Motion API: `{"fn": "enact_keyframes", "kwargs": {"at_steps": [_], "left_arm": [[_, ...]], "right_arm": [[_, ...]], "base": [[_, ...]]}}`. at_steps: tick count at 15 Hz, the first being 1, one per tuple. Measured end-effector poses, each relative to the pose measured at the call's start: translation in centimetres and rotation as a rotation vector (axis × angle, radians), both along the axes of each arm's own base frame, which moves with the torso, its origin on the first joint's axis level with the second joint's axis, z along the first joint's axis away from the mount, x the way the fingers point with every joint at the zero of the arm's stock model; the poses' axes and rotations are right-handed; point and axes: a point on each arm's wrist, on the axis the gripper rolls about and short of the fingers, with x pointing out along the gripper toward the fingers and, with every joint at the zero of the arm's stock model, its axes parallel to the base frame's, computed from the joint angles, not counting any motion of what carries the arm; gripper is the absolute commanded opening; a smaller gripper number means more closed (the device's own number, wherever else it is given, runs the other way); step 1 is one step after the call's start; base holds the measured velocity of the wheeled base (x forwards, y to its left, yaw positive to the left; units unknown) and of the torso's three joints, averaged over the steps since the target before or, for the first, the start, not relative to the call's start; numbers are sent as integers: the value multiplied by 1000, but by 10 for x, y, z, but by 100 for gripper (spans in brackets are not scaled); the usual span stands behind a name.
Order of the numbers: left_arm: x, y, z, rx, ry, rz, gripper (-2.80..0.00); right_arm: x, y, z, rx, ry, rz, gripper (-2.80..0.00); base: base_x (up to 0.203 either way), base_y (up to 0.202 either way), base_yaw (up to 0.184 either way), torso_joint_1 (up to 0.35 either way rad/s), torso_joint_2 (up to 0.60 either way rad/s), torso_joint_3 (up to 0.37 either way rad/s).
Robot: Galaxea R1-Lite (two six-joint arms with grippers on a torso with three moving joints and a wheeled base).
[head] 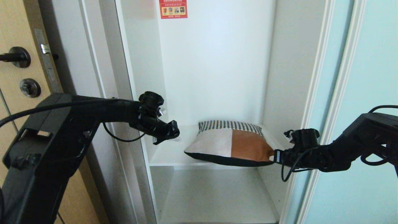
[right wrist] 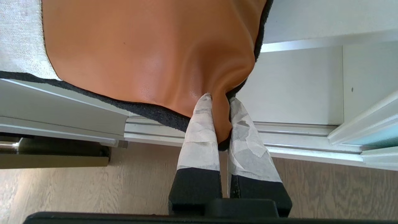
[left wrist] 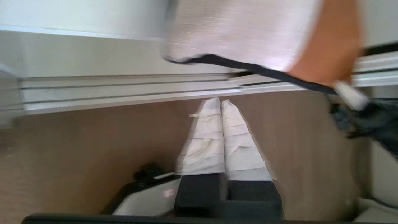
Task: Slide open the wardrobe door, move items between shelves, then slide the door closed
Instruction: Place the pillow on the lower shelf
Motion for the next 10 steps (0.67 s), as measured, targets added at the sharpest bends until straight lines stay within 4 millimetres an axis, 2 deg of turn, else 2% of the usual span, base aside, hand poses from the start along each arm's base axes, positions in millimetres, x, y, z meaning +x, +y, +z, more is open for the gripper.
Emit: {"fn": "enact_keyframes", "kwargs": {"at_steps": [3, 10], "left_arm": [[8, 6, -25, 18, 25, -15, 0], [27, 0, -50, -92, -75, -88, 0]], "right_arm": [[0, 0, 0, 0, -1, 0, -280], [-2, -5, 1, 25, 3, 13, -280]], "base": [[0, 0, 0, 0, 0, 0], [0, 0, 0, 0, 0, 0]]}}
